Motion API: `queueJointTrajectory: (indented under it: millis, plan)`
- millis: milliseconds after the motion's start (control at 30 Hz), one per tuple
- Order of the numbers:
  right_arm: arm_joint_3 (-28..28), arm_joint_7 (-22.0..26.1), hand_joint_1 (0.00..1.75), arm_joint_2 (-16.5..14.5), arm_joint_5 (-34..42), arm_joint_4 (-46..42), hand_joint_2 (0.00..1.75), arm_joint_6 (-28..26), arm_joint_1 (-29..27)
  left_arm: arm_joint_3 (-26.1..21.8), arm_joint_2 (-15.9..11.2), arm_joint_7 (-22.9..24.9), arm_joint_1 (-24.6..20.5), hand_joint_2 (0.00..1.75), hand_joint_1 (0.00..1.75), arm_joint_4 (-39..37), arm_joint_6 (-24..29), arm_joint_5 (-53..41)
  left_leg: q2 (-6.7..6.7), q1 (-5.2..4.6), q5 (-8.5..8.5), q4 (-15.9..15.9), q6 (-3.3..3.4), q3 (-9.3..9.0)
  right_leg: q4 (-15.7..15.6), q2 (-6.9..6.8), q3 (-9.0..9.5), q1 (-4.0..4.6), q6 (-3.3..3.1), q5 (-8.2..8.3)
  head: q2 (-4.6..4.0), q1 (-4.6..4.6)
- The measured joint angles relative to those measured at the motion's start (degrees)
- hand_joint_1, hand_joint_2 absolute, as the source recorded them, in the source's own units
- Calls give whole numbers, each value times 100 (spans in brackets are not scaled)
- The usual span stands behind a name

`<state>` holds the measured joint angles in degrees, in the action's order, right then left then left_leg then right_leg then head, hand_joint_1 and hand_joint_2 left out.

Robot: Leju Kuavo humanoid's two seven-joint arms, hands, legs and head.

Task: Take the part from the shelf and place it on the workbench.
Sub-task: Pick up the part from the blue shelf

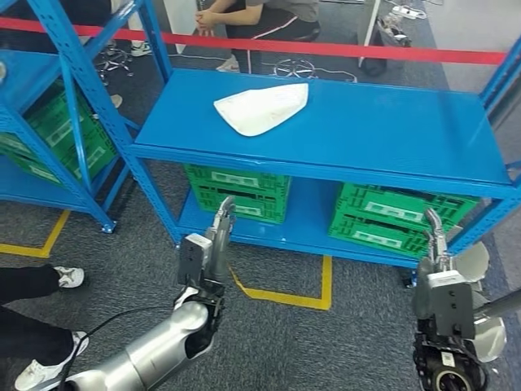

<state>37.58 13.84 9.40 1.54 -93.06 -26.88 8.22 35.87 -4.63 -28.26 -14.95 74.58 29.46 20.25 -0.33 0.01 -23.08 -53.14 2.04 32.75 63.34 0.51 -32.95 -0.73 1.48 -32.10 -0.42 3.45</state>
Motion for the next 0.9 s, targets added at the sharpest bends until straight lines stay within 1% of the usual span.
queueJointTrajectory:
  millis: [33,67,100,133,167,200,233,267,300,333,400,433,467,500,533,567,600,633,667,700,733,767,800,833,900]
  plan:
    - [5,-12,0,0,-4,1,0,-2,-5,0,2,1,10,0,0,0,1,-1,-1,0,-30,0,8,-34,432,-2,-244,-3,18,-139,0,-26]
    - [11,-23,0,1,-9,1,0,-3,-17,0,2,1,27,0,0,0,1,-1,-6,-1,-61,-2,8,-70,755,-2,-453,-7,34,-196,0,-36]
    - [16,-32,0,1,-13,2,0,-3,-28,0,2,1,46,0,0,0,2,0,-17,-1,-96,-3,4,-112,898,-3,-586,-13,47,-146,0,-39]
    - [17,-39,0,2,-13,2,0,-3,-33,0,2,2,63,0,0,0,4,0,-31,0,-135,-6,-5,-166,770,-4,-587,-21,54,43,0,-45]
    - [17,-41,0,2,-14,2,0,-3,-31,0,2,2,75,0,0,2,4,1,-46,2,-178,-9,-19,-228,426,-3,-478,-32,58,319,0,-48]
    - [18,-40,0,2,-14,3,0,-4,-28,1,1,1,81,0,0,4,5,1,-61,4,-225,-13,-41,-285,9,8,-314,-44,58,572,0,-51]
    - [22,-39,0,2,-14,4,0,-4,-26,1,1,1,79,0,0,9,5,1,-78,-3,-267,-28,-68,-321,-371,26,-146,-47,55,744,0,-62]
    - [26,-37,0,2,-14,4,0,-5,-23,1,0,0,74,0,0,15,4,4,-93,-10,-292,-44,-95,-322,-619,43,-29,-46,34,808,0,-70]
    - [30,-35,0,2,-14,5,0,-7,-24,1,-1,-1,72,0,0,20,4,7,-106,-15,-305,-58,-119,-306,-736,57,32,-39,9,790,0,-64]
    - [34,-33,0,2,-13,4,0,-8,-25,0,-1,-1,72,0,0,24,4,9,-119,-19,-308,-69,-141,-284,-777,61,54,-29,-22,759,0,-55]
    - [37,-29,0,2,-12,2,0,-9,-23,0,-5,-3,80,0,0,32,4,13,-107,-10,-360,-129,-194,-258,-809,51,97,-41,-94,731,0,-16]
    - [37,-26,0,2,-12,1,0,-7,-15,0,-7,-5,73,0,0,36,4,14,-87,-7,-434,-288,-225,-188,-823,41,131,-50,-130,715,0,6]
    - [37,-22,0,2,-12,-1,0,-5,-8,0,-9,-8,63,0,0,40,4,14,-63,-2,-550,-582,-257,-34,-836,26,168,-60,-164,698,0,30]
    - [38,-19,0,2,-12,0,0,-1,-5,0,-9,-10,56,0,0,42,4,15,-38,5,-685,-989,-280,203,-840,10,190,-58,-188,676,0,55]
    - [40,-19,0,2,-12,1,0,3,-6,0,-9,-10,58,0,0,42,3,16,-26,12,-810,-1436,-297,494,-841,-6,209,-56,-205,652,0,75]
    - [43,-19,0,2,-12,2,0,5,-8,0,-10,-9,71,0,0,42,3,18,-18,19,-873,-1790,-305,757,-841,-18,231,-54,-212,627,0,85]
    - [47,-20,0,2,-12,3,0,7,-11,0,-12,-9,86,0,0,42,2,20,-15,24,-827,-1949,-304,926,-841,-27,262,-53,-212,596,0,93]
    - [49,-20,0,2,-12,4,0,6,-12,0,-15,-9,96,0,0,42,2,21,-12,27,-660,-1864,-293,968,-842,-35,304,-52,-207,562,0,106]
    - [51,-20,0,2,-12,4,0,6,-11,0,-19,-9,97,0,0,42,2,22,-4,29,-402,-1547,-271,879,-843,-44,357,-51,-198,525,0,121]
    - [53,-20,0,2,-12,4,0,6,-10,0,-23,-9,93,0,0,42,2,22,18,27,-117,-1098,-242,708,-845,-53,414,-50,-187,484,0,138]
    - [54,-20,0,2,-12,4,0,6,-7,0,-25,-9,85,0,0,42,2,23,52,9,69,-677,-218,528,-848,-62,460,-36,-164,441,0,147]
    - [55,-20,0,2,-12,4,0,6,-2,0,-26,-9,78,0,0,43,2,22,77,-8,166,-380,-196,395,-855,-70,490,-28,-136,404,0,148]
    - [56,-19,0,2,-12,3,0,6,2,0,-26,-9,73,0,0,43,2,22,90,-28,173,-226,-178,324,-867,-77,509,-21,-103,370,0,138]
    - [57,-19,0,2,-12,3,0,6,6,0,-27,-9,69,0,0,44,2,21,83,-50,124,-191,-161,303,-886,-86,524,-15,-66,344,0,120]
    - [58,-14,0,2,-12,-2,0,6,11,0,-27,-10,69,0,0,49,1,21,37,-35,98,-147,-113,252,-903,-107,566,-26,-1,291,0,96]
